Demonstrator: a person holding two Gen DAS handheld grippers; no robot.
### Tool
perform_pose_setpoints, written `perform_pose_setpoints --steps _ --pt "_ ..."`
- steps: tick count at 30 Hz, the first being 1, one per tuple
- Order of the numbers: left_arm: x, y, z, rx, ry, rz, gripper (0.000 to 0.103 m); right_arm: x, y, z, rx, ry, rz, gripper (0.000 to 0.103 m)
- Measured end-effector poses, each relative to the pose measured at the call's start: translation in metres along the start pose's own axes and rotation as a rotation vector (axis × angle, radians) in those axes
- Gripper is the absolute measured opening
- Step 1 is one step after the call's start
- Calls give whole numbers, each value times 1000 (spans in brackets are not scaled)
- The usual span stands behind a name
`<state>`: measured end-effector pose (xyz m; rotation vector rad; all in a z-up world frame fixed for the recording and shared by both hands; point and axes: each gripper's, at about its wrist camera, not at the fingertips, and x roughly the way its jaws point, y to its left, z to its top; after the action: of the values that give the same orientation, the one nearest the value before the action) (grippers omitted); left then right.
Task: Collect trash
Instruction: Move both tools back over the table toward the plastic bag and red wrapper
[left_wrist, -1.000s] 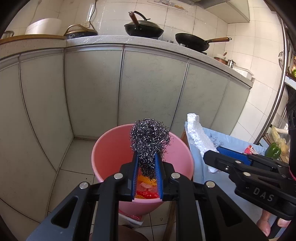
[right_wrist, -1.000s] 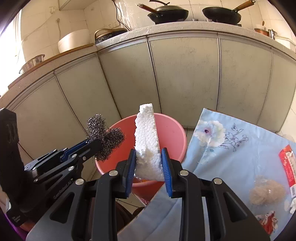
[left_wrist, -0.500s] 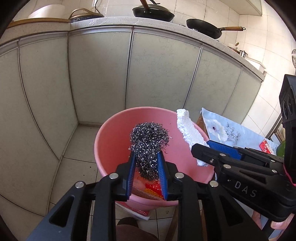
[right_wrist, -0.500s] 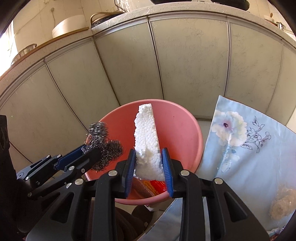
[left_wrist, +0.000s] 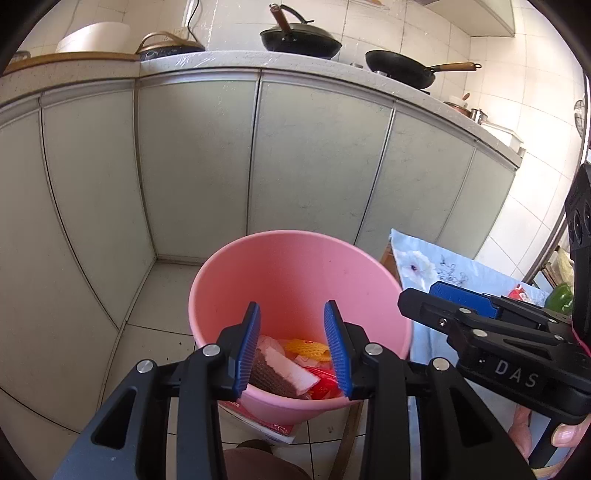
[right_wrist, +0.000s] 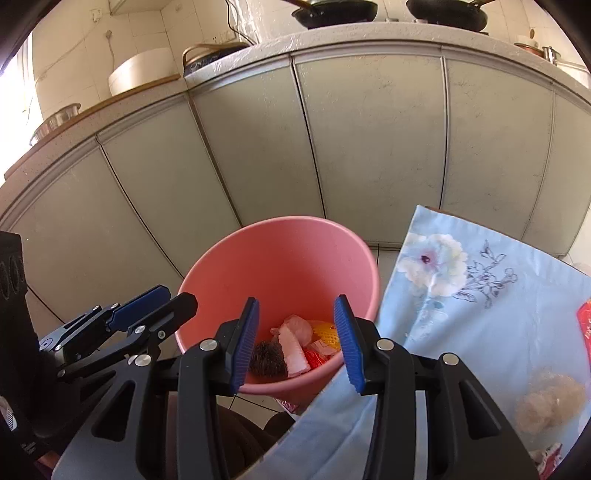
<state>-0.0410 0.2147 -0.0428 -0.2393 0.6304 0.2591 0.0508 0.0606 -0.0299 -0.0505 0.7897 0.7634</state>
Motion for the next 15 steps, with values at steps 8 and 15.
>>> perform_pose_setpoints --steps 8,15 --pt "-31 -18 1 24 -31 -51 35 -62 -24 -17 8 -61 -74 43" --pt "-47 -39 -1 -1 -16 -153 35 -134 -66 -51 44 -154 -277 43"
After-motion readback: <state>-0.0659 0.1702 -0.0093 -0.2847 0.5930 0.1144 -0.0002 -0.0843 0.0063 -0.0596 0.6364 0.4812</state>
